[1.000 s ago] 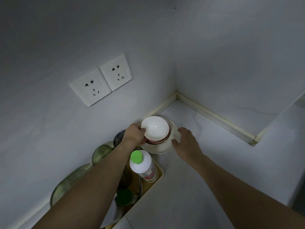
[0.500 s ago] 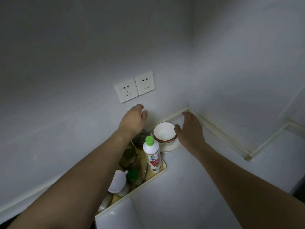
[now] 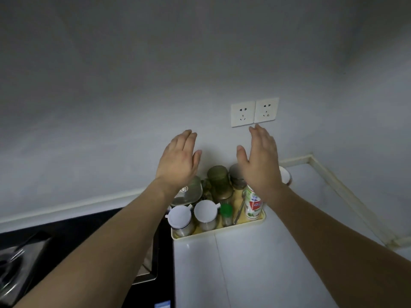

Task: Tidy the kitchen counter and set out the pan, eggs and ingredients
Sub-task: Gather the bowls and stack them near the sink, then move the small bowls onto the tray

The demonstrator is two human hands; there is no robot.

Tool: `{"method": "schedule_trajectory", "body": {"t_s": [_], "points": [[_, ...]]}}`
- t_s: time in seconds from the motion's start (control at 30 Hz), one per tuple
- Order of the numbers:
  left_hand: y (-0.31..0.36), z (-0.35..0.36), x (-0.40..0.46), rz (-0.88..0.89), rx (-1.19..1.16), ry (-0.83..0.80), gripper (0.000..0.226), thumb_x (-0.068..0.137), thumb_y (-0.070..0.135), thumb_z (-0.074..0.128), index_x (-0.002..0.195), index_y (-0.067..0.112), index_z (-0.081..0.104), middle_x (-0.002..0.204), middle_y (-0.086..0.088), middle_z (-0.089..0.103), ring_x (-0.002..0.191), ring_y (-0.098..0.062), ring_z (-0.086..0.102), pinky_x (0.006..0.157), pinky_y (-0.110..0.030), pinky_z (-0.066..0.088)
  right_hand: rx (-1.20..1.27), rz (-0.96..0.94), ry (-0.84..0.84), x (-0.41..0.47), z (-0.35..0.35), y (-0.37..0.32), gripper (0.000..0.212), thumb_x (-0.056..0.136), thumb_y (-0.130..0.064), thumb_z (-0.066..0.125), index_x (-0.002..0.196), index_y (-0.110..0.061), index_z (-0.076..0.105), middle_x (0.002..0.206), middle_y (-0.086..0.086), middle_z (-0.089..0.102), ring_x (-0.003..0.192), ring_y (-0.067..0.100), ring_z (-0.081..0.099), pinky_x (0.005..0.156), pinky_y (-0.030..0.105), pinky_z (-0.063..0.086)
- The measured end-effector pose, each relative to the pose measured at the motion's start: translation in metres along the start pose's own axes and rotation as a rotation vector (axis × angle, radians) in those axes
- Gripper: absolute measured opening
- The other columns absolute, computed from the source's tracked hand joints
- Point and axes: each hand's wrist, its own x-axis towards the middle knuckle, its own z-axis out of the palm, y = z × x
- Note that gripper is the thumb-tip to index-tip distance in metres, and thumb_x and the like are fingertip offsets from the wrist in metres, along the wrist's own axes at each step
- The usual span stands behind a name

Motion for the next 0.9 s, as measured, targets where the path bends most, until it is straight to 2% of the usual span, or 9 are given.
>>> {"method": "schedule_trajectory", "body": {"t_s": [0.23,0.47,0.8,0.9], "points": [[-0.084,-0.044,-0.091,-0.211,0.078,-0.022,0.060,0.096,0.041,0.023,0.139,0.003,0.043,0.144,-0.016,0.044,0.131,-0.033,0.042,0.110,-0.044,0.035,0.064,-0.189,-0.198,-0.039,0.060,-0.098,0.056,0.098,-0.030,0.041,0.148,-0.010,0.025,0.158,0.007,0.018,0.146,0.021,0.011,0.120,0.032,0.001],[-0.167,-0.098,-0.222,-0.396,0.163,0.007,0.053,0.099,0.036,0.032,0.139,0.003,0.043,0.144,-0.016,0.044,0.131,-0.034,0.043,0.109,-0.046,0.036,0.127,-0.331,-0.348,-0.114,0.098,-0.207,0.056,0.100,-0.030,0.038,0.150,-0.011,0.021,0.159,0.006,0.012,0.147,0.020,0.006,0.120,0.032,-0.001],[-0.259,-0.207,-0.433,-0.679,0.270,0.100,0.058,0.095,0.039,0.030,0.132,-0.001,0.050,0.134,-0.020,0.052,0.119,-0.037,0.052,0.100,-0.045,0.042,0.249,-0.550,-0.534,-0.260,0.139,-0.380,0.057,0.100,-0.030,0.038,0.151,-0.013,0.018,0.160,0.003,0.011,0.147,0.015,0.004,0.121,0.032,0.000],[-0.282,-0.240,-0.504,-0.788,0.299,0.103,0.063,0.094,0.043,0.025,0.135,0.001,0.048,0.138,-0.019,0.050,0.122,-0.038,0.049,0.101,-0.046,0.040,0.297,-0.619,-0.586,-0.312,0.148,-0.433,0.057,0.100,-0.029,0.038,0.151,-0.013,0.019,0.159,0.003,0.012,0.147,0.015,0.004,0.121,0.032,0.000]]}}
